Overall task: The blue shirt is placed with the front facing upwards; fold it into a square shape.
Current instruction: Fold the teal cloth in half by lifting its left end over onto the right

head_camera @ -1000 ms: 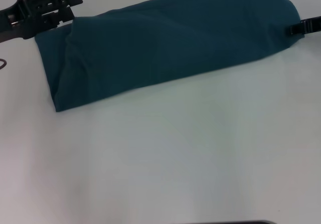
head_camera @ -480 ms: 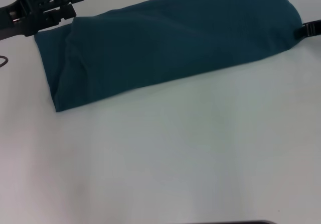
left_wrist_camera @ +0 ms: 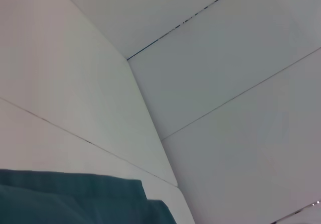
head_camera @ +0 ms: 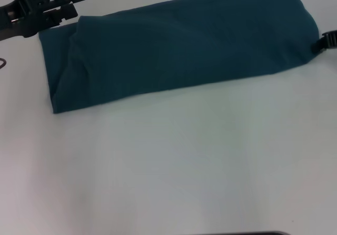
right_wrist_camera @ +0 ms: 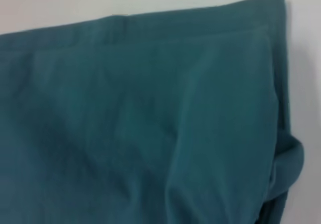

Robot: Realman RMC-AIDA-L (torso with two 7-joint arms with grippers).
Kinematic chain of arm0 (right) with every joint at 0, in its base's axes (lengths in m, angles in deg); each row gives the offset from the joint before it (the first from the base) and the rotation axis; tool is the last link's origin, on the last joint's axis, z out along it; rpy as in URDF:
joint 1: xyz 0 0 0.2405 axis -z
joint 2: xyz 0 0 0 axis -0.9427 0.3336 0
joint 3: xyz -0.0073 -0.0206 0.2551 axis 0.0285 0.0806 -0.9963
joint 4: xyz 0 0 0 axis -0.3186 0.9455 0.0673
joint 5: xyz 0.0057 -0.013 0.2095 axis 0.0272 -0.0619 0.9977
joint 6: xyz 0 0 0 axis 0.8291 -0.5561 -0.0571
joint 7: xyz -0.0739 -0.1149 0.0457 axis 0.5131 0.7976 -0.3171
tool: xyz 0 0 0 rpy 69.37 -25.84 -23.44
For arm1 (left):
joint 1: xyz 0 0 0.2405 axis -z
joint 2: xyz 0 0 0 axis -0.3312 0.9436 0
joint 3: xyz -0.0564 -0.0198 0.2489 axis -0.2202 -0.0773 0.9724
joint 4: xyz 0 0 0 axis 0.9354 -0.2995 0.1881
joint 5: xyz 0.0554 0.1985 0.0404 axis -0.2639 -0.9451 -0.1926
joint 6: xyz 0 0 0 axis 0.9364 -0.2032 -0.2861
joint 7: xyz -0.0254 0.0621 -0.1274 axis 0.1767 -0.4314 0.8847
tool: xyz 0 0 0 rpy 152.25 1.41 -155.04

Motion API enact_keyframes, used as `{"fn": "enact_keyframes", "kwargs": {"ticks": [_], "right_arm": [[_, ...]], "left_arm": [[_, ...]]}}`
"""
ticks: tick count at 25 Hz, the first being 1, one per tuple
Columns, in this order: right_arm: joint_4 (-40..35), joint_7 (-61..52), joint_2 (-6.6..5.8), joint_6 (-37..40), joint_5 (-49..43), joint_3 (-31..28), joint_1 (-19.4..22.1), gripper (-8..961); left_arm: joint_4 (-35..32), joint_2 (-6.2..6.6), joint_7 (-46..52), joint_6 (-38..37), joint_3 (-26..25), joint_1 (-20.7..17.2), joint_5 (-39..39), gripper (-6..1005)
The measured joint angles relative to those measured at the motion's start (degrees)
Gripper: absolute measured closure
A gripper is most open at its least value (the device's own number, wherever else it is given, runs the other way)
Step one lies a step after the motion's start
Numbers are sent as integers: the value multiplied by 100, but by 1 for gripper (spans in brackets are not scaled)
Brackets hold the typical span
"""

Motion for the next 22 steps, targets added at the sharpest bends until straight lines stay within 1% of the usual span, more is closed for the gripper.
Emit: {"fn": "enact_keyframes", "kwargs": {"ticks": [6,9,13,18,22], "right_arm": [[-44,-192,11,549,-21,-10,24,896],[-46,-203,52,700,-21,-10,31,883],[-48,-206,65,810,5,-41,43,865],[-49,-290,22,808,-9,-225,59,843],[-88,-364,-68,831,-118,-265,66,826]], "left_arm": [[0,27,0,0,0,-8,-8,296],[0,34,0,0,0,-13,-15,295],[0,34,0,0,0,-26,-16,295],[0,32,0,0,0,-43,-8,295],[0,32,-3,8,0,-48,-5,296]]}}
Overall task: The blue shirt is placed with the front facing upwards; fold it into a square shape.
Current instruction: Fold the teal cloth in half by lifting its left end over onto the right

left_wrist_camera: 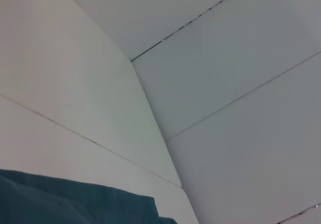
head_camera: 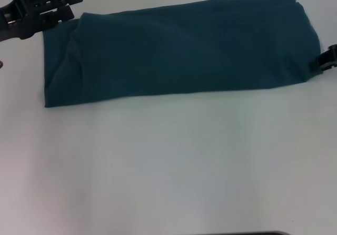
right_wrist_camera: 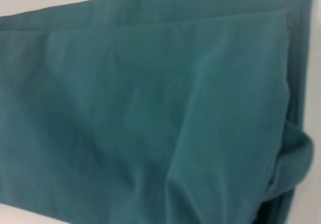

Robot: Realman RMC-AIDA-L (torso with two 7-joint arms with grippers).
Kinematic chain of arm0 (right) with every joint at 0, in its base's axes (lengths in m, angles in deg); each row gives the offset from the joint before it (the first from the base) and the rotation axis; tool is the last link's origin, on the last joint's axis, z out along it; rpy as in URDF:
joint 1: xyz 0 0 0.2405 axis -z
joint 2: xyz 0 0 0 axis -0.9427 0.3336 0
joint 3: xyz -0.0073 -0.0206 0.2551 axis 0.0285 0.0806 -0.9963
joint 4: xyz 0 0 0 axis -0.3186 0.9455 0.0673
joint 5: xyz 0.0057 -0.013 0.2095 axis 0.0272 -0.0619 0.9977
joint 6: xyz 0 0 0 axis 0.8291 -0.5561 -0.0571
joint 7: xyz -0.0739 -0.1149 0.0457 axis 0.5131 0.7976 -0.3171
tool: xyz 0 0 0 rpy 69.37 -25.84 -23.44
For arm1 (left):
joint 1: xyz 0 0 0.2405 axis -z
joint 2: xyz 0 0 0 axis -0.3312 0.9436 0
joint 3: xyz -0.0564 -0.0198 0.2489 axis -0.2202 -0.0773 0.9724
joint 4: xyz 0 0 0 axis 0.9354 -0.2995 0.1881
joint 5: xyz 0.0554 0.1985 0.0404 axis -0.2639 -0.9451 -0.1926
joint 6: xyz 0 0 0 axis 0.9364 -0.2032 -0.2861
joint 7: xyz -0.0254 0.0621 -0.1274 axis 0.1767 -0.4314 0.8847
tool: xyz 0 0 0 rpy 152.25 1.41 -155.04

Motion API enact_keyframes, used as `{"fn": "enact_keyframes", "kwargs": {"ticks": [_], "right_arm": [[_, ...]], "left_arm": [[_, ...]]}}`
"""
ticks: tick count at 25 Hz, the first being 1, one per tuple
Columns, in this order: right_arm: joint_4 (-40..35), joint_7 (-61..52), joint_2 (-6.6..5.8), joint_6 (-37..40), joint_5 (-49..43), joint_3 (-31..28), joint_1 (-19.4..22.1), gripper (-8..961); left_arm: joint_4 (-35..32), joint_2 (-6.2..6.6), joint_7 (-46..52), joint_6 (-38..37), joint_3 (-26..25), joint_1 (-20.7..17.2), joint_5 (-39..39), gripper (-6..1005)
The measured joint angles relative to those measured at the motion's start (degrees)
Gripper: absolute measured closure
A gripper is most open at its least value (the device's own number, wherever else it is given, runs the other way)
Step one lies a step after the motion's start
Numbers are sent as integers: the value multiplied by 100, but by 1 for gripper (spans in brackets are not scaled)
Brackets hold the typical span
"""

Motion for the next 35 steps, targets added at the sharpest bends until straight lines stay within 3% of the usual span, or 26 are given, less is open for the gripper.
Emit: {"fn": "enact_keyframes", "kwargs": {"ticks": [2,6,9,12,15,20,26,35], "right_arm": [[-132,1,-42,10,-3,-91,15,817],[-787,236,-22,186,416,-486,146,627],[-1138,664,-8,596,1374,-761,314,495],[-1051,1071,-39,1029,2458,-872,466,368],[-669,1238,-37,1139,2888,-843,527,288],[139,1096,-58,713,2408,-799,431,194],[242,468,-77,302,1641,-764,339,72],[591,70,-84,-255,673,-684,127,76]], "left_arm": [[-2,0,-7,1,0,2,2,296],[-12,4,-9,7,0,19,1,296],[-14,5,-4,6,0,12,1,296],[-17,7,-1,10,0,2,3,296],[-24,8,0,12,0,2,5,295],[-27,24,3,26,0,22,5,295],[-37,27,4,65,1,52,5,295],[-72,22,4,72,8,16,-10,296]]}}
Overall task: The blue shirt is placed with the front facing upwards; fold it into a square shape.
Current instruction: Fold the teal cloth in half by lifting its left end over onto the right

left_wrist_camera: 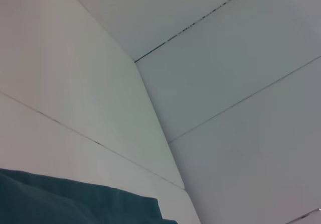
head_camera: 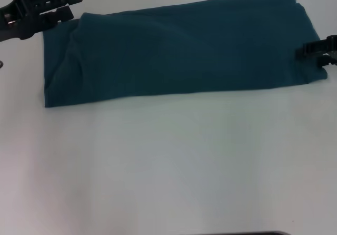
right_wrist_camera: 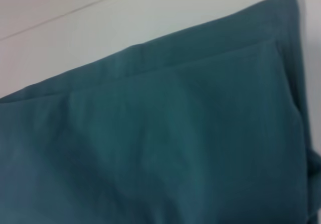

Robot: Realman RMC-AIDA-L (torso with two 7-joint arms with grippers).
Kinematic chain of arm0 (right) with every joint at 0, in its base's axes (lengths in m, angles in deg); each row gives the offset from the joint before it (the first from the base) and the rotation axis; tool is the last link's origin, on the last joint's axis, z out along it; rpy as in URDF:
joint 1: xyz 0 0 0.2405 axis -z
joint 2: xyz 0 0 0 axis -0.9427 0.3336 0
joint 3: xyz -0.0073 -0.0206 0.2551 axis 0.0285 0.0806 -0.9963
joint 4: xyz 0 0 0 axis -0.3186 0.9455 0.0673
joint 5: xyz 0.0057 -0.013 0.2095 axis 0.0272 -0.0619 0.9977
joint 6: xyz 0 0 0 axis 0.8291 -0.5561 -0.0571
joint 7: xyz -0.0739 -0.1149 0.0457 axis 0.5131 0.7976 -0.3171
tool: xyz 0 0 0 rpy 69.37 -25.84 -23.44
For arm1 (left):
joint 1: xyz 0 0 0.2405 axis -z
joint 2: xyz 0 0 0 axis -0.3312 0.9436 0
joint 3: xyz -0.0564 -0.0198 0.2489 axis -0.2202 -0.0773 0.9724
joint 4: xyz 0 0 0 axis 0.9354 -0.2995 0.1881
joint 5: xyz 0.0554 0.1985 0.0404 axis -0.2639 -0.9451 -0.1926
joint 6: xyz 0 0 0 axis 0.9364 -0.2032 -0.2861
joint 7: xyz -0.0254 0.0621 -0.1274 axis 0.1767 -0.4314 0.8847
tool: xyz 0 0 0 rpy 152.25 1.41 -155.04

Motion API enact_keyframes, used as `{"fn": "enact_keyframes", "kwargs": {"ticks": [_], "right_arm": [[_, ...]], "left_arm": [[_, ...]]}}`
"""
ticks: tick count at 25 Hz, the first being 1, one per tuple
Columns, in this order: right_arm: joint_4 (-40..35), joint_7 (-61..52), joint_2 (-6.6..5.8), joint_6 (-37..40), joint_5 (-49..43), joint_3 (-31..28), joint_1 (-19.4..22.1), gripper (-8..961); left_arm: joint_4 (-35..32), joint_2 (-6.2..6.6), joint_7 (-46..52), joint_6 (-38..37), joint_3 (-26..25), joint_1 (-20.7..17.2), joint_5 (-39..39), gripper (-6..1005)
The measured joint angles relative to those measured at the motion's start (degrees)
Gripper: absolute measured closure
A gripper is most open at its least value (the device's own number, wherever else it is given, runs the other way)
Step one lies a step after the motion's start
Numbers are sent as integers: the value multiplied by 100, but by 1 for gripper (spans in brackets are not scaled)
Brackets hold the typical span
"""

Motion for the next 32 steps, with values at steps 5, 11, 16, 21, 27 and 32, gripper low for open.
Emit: {"fn": "enact_keyframes", "kwargs": {"ticks": [5,11,16,21,27,32], "right_arm": [[-165,-136,-1,-65,-189,2,-13,76],[-683,-154,-6,191,-152,-38,14,76],[-997,408,-55,1221,1112,-297,225,77],[-540,937,-63,1833,2313,-403,460,77],[31,1328,-63,1851,3237,-763,711,76],[93,1431,-15,1778,3420,-833,791,76]], "left_arm": [[0,5,0,-3,-7,-9,14,296],[2,-9,0,-27,-8,-10,15,297],[3,62,138,-49,44,-24,-22,297],[2,369,767,-196,384,49,-191,296],[-195,799,1486,-522,513,332,-528,295],[-102,807,2011,-232,549,499,-978,295]]}}
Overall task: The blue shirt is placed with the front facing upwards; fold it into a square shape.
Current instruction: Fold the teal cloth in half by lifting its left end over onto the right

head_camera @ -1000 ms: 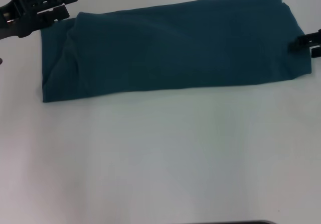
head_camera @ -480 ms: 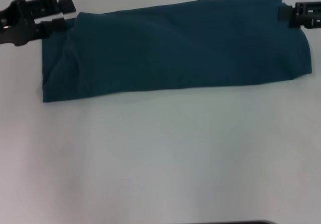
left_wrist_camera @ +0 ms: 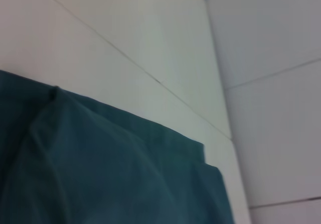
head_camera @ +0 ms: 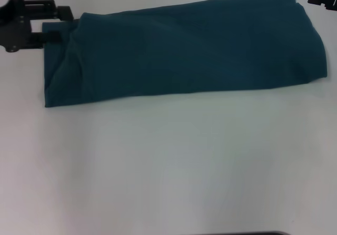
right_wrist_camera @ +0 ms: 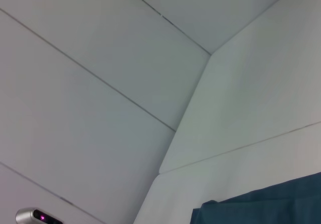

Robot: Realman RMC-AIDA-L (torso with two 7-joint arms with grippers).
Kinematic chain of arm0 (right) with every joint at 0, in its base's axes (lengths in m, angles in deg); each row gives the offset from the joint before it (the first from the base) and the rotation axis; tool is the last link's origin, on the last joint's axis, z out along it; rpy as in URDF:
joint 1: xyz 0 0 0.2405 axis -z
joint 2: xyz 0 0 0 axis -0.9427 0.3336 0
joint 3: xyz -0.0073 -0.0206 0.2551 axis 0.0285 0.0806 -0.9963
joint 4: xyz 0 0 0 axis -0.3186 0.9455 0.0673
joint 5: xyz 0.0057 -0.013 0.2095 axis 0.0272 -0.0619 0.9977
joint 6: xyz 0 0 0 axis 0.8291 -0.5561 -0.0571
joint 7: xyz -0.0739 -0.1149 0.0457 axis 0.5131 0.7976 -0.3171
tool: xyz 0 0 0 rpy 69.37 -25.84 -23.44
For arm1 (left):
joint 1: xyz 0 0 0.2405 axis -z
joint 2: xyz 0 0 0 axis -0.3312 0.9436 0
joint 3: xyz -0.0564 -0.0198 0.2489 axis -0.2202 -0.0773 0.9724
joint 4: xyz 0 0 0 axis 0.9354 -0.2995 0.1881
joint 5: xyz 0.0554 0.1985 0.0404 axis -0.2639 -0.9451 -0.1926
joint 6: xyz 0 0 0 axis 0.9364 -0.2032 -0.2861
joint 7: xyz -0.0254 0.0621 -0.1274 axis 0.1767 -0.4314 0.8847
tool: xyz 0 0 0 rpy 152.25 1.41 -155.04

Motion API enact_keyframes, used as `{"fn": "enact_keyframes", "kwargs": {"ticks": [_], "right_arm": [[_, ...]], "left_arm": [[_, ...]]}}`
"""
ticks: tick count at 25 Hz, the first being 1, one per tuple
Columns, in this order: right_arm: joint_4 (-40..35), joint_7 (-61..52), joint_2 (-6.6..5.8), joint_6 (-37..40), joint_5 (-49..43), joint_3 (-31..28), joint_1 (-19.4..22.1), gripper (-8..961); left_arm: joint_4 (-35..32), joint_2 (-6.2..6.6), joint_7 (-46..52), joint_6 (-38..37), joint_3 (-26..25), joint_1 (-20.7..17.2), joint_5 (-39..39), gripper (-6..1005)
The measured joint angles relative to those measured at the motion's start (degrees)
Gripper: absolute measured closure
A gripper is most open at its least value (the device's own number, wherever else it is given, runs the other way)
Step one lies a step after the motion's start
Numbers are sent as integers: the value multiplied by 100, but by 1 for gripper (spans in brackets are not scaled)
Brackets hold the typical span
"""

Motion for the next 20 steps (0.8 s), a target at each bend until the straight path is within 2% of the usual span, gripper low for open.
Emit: {"fn": "enact_keyframes", "kwargs": {"ticks": [4,12,20], "right_arm": [[33,0,2,-160,-18,-3,23,76],[41,113,22,-302,-25,22,63,77],[42,483,146,-408,5,-62,232,77]], "left_arm": [[-141,39,70,37,43,257,-518,296],[-192,351,-115,-229,41,517,-701,296],[-481,320,58,4,-34,433,-930,295]]}}
